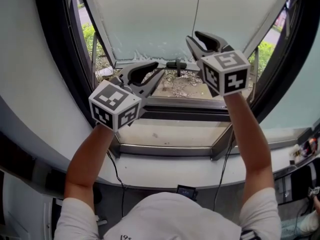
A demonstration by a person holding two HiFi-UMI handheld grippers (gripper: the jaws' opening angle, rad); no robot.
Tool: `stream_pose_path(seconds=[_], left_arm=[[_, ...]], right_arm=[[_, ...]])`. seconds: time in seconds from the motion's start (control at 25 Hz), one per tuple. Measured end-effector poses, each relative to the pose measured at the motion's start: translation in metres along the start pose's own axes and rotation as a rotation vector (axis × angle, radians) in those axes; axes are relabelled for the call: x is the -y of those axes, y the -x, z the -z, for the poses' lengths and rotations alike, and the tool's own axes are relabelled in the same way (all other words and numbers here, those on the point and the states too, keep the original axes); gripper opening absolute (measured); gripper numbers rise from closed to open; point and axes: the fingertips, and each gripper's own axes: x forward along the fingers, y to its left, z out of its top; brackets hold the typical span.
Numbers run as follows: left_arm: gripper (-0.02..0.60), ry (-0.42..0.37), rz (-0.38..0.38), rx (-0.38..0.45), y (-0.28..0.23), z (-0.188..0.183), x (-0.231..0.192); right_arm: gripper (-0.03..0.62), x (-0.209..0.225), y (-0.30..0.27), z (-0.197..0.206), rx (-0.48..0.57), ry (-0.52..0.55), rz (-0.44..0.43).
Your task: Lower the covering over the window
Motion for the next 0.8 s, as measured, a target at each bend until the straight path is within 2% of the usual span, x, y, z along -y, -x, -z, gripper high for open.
stream_pose_path(seconds=[0.48,0.64,0.8], left_arm=[[0.08,-0.032,0.009,-0.02,-0.005,-0.002,0.0],[0.08,-0.043,0.009,-0.027,-0.004,-0.001,-0.001],[0.08,-0.052,0.003,-0.034,-0.001,0.0,-0.004]], right_arm=[[0.103,0.002,-0.009,-0.002,-0.022,0.032,0.016],[0.045,0.0,-0.011,0.001,-0.04,0.052,0.023],[0.032,0.001,-0.013,0.004,-0.05,0.082,0.032]])
